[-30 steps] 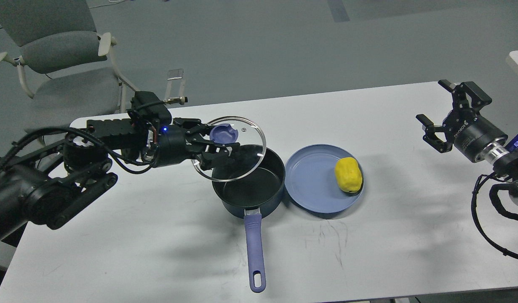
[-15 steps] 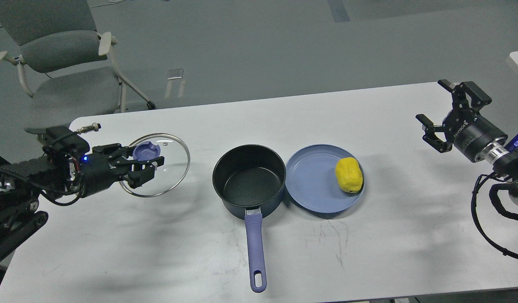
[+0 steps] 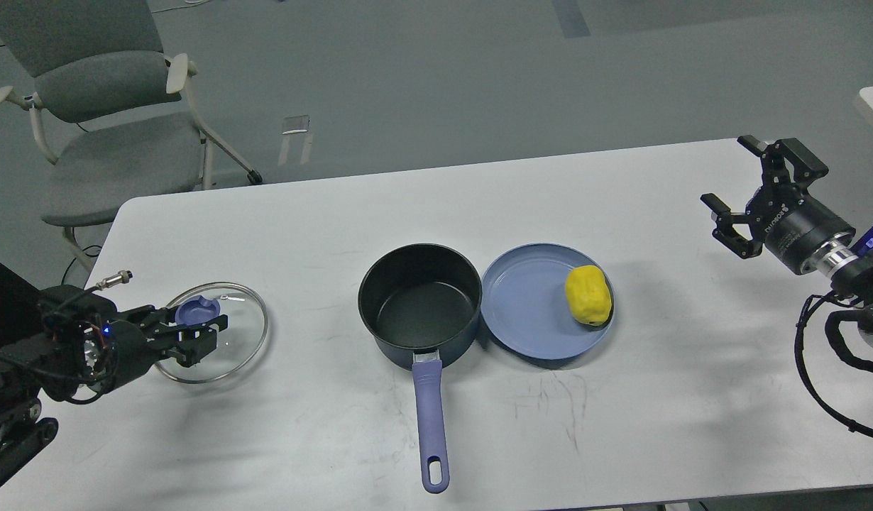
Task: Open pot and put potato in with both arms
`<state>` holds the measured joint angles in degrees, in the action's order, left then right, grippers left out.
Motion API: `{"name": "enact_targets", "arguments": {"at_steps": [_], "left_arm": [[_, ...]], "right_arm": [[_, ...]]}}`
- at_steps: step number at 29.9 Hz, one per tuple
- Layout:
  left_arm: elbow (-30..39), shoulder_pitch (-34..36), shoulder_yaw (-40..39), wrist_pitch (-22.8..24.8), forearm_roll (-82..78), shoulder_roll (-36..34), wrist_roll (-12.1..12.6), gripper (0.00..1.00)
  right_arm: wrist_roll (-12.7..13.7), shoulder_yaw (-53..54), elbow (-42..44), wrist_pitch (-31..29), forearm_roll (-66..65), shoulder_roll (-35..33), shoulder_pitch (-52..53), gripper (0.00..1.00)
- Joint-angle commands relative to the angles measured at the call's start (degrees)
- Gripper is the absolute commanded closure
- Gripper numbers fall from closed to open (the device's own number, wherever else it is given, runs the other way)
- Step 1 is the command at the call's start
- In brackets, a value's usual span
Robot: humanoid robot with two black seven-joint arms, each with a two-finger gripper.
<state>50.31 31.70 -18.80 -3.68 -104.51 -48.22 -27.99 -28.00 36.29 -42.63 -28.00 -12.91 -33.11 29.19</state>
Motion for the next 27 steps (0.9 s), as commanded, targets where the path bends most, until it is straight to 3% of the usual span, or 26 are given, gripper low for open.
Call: {"name": "enact_targets", "arguments": {"at_steps": [1,5,7,9,10,16,19,23,27], "left_arm": [[-2.24,-0.85,-0.01,-0.88,0.45,1.20,-0.01,0.51],[-2.50,-1.20,1.04,-1.15,1.33,1.29,-0.01,0.42],[-2.50,-1.20,1.75,-1.15,1.94,1.29,-0.01,0.30],[-2.50,-1.03,1.84,-1.15,3.78,1.20,-0.01,0.08],[-2.50,-1.03,1.84,-1.15,4.14,1.11,-0.01,0.06],[-2.33,0.81,1.66,-0.45,8.18,0.76,-0.01,0.03],[-1.80,5.11,1.75,2.44,12.47,0.76,-0.01,0.03],[-0.40,14.15,1.57,13.32,30.53,1.20,-0.01,0.03],[1.89,18.56,1.49,20.19,48.66,1.90,-0.01,0.03]], "right_arm": [[0.00,0.00,0.00,0.00,-0.01,-0.20,-0.01,0.00],[0.00,0.00,-0.09,0.00,-0.01,-0.20,-0.01,0.00],[0.00,0.00,-0.09,0.00,0.08,-0.20,-0.01,0.00],[0.00,0.00,-0.09,0.00,0.08,-0.20,-0.01,0.00],[0.00,0.00,-0.09,0.00,0.08,-0.20,-0.01,0.00],[0.00,0.00,-0.17,0.00,-0.01,-0.46,0.43,0.00],[0.00,0.00,-1.05,0.00,-0.62,-2.47,1.13,0.00],[0.00,-4.37,-4.30,0.00,-4.90,-7.21,6.12,0.00],[0.00,-12.28,-6.76,0.00,-11.51,-11.00,13.68,0.00]]}}
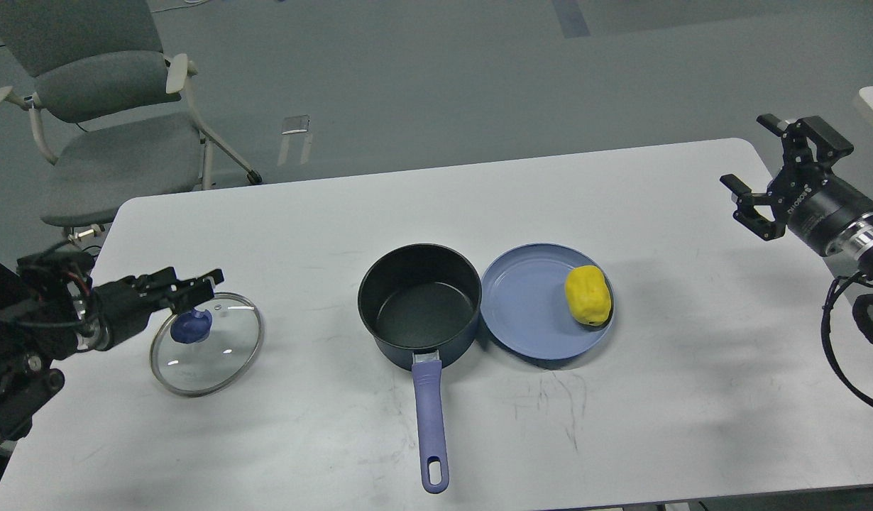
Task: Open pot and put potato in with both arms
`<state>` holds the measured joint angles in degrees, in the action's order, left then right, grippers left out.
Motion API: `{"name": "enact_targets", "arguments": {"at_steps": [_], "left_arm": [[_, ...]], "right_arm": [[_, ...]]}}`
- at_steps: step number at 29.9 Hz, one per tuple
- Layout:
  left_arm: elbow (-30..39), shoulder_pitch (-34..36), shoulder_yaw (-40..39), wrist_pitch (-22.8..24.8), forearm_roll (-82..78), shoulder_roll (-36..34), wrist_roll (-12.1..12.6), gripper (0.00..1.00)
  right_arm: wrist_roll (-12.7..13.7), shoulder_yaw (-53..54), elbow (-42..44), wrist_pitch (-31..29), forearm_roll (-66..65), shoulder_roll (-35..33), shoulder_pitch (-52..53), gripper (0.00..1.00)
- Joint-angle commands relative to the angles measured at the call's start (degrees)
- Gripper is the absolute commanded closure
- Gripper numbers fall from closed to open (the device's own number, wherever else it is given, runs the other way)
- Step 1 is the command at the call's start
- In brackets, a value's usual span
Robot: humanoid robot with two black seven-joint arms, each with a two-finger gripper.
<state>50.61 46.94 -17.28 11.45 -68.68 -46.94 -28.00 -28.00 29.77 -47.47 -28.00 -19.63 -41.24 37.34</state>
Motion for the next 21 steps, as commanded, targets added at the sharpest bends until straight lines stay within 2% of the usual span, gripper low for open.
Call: {"name": "enact_targets", "arguments": {"at_steps": [1,2,6,8,11,14,21], "left_arm": [[2.30,4.73,0.05,7.60,18.87,1.23,0.00,0.03],[2.91,5.78,0.06,9.45,23.02,1.67,0.00,0.03],[4.41,7.11,-0.12,10.70,25.70,3.17,0.00,0.03],[5.55,7.29,-0.03,10.70,25.70,3.78,0.00,0.03],[6.43,7.38,-0.12,10.79,25.70,4.05,0.00,0.03],[7.22,7.38,-0.12,10.79,25.70,4.49,0.00,0.03],[9.24,7.38,-0.03,10.88,25.70,4.14,0.00,0.03]], "right_arm": [[0.00,-8.73,-3.23,0.00,-6.98,-4.19,8.69,0.00],[0.00,-11.81,-4.55,0.00,-8.91,-5.51,11.76,0.00],[0.00,-21.31,-8.42,0.00,-16.03,-7.98,19.95,0.00],[0.00,-32.00,-11.49,0.00,-27.15,-9.29,27.49,0.00],[0.00,-42.05,-12.82,0.00,-35.81,-8.60,34.54,0.00],[0.00,-51.01,-12.47,0.00,-37.84,-4.22,39.38,0.00],[0.00,-61.92,-9.75,0.00,-37.85,5.62,43.61,0.00]]}}
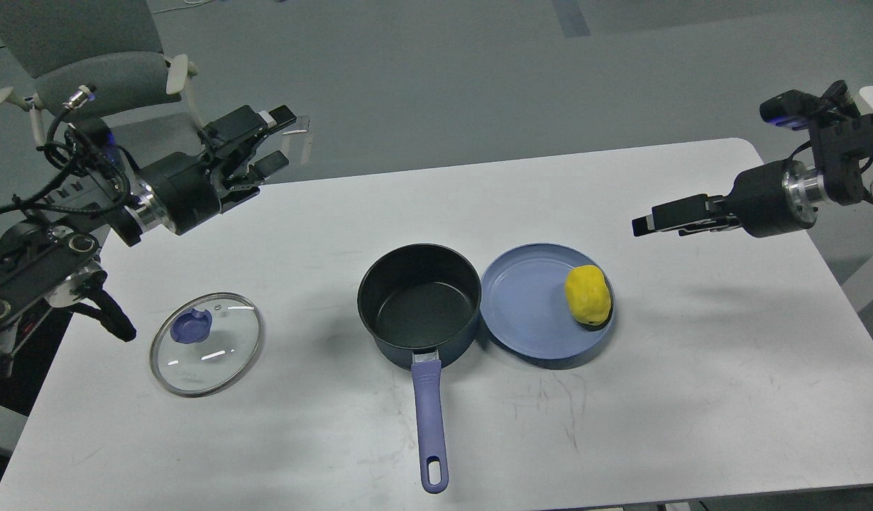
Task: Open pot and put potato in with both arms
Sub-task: 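Reach the right gripper down to the yellow potato and grasp it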
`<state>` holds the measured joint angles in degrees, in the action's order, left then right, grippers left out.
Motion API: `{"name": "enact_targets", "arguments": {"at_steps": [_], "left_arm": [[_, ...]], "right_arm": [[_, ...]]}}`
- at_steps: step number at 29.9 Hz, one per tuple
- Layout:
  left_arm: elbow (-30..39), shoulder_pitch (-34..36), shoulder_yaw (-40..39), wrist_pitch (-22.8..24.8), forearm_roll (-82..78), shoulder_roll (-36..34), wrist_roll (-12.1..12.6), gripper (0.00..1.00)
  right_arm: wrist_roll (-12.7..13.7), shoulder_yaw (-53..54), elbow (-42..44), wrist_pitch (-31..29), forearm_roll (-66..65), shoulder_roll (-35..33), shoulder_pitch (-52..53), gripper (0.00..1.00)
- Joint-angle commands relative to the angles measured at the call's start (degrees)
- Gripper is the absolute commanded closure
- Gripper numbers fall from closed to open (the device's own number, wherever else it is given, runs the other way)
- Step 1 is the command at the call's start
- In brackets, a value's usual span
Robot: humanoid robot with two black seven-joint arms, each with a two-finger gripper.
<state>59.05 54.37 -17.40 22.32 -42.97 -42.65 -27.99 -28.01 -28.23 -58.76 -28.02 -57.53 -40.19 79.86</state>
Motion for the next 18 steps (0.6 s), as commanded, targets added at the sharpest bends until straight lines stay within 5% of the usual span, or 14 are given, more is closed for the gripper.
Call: {"name": "enact_targets", "arguments": {"at_steps": [1,18], "left_arm": [[1.07,-0.06,-0.01,0.01,-0.01,-0.24,-0.01,0.03],[2.48,-0.06,-0.18,0.01,-0.01,-0.42,-0.01,0.03]], "right_arm": [[0.01,-4.55,2.59,0.02,0.05,6.24,1.08,0.00],[0.01,-13.78,9.10,0.02,0.32,17.07,1.08,0.00]]}}
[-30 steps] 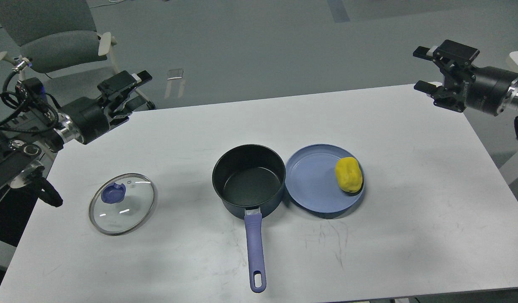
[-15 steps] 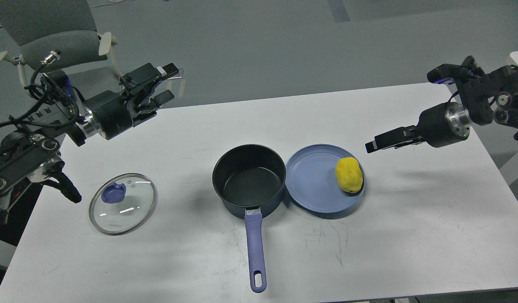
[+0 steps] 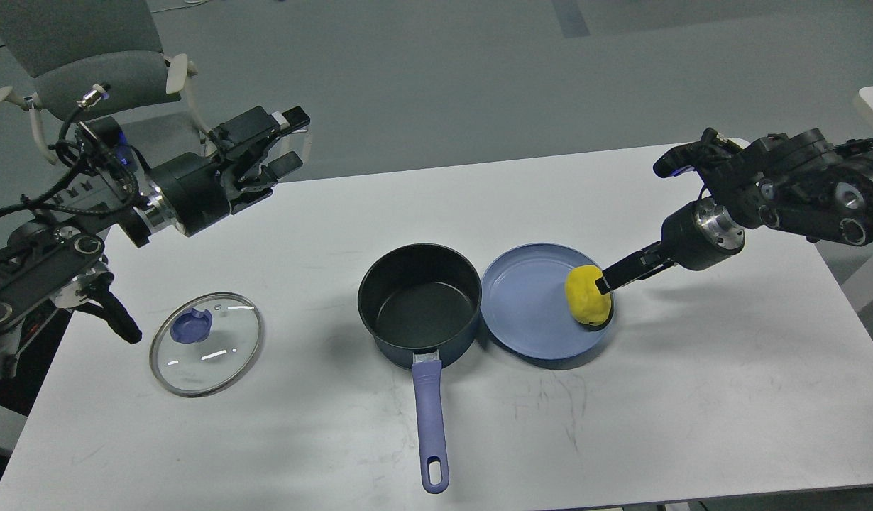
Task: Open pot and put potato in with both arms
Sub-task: 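Reach the right gripper down to the yellow potato and grasp it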
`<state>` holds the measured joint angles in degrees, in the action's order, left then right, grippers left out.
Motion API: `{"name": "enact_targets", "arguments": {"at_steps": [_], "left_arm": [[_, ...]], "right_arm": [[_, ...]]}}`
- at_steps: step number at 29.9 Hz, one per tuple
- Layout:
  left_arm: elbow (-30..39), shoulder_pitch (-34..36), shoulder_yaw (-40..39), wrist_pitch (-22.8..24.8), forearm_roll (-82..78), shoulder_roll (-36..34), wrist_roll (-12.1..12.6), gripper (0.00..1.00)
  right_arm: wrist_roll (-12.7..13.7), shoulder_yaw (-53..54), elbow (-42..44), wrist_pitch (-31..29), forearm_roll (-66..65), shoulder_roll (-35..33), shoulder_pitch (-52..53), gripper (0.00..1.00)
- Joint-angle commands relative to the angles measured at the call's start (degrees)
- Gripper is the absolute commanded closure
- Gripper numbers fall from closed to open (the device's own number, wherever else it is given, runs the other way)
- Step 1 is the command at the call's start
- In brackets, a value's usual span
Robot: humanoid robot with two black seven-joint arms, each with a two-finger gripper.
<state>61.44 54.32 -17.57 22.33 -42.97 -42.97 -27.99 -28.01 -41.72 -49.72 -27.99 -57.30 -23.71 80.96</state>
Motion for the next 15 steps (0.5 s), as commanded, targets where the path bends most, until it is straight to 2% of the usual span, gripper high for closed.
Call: {"name": "enact_targets", "arguments": {"at_steps": [1,15], "left_arm": [[0.08,0.00,0.00,0.00,0.00,-0.10,-0.01,0.03],[0.43,-0.26,-0.09,0.00,0.00,-0.45,-0.01,0.03]], "right_arm": [[0.01,-0.29,0.07,-0.01,0.08,0.95,-0.01,0.00],[0.01,-0.91,0.51,-0.01,0.08,2.97,0.25,0.04]]}}
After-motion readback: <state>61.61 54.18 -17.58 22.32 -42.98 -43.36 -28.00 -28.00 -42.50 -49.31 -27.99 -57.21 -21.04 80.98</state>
